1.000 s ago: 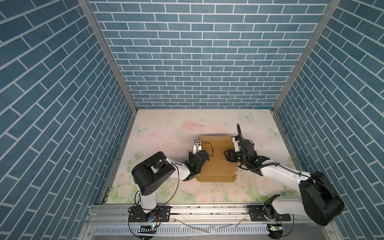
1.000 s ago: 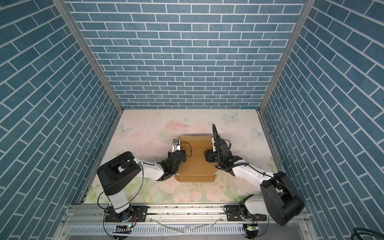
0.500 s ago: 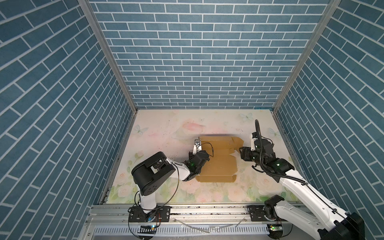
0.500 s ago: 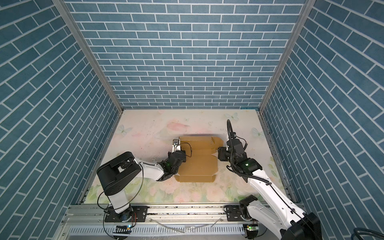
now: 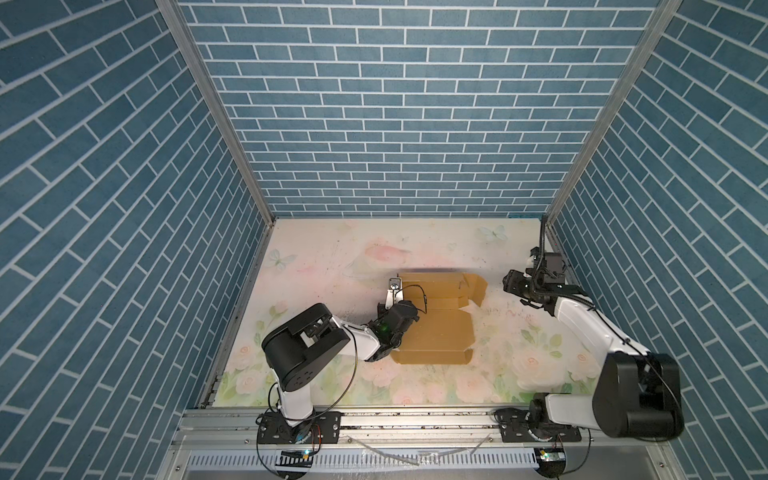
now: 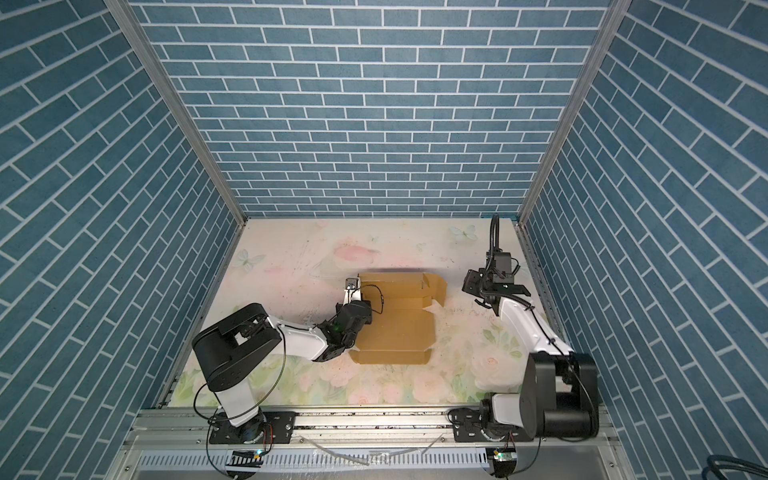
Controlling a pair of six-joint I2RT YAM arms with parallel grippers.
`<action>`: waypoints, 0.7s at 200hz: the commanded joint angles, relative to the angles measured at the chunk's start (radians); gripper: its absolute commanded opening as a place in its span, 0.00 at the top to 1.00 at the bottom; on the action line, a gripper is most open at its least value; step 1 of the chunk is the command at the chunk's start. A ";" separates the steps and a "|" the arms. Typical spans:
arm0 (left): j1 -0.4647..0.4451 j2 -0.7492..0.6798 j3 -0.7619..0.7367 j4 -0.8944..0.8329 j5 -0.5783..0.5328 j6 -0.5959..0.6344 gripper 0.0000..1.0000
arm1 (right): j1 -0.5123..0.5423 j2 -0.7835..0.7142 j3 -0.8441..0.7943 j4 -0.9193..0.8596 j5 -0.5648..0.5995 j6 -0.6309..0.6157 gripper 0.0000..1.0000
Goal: Fold the paper box
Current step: 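Withdraw the right gripper away from the box while left gripper holds the corner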
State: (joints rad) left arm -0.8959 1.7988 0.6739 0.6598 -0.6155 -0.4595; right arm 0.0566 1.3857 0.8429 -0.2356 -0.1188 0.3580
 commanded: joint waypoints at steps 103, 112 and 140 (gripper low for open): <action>0.002 0.027 0.000 -0.160 0.070 -0.022 0.98 | 0.015 0.209 0.048 0.157 -0.301 -0.140 0.42; 0.002 0.027 -0.001 -0.161 0.071 -0.021 0.98 | 0.024 0.209 0.045 0.161 -0.309 -0.145 0.42; 0.002 0.027 -0.006 -0.161 0.066 -0.025 0.99 | 0.056 0.197 0.032 0.165 -0.318 -0.163 0.43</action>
State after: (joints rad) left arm -0.8959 1.7954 0.6849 0.6334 -0.6079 -0.4694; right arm 0.0841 1.5856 0.8562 -0.0868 -0.3973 0.2600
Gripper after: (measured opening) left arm 0.072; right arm 0.577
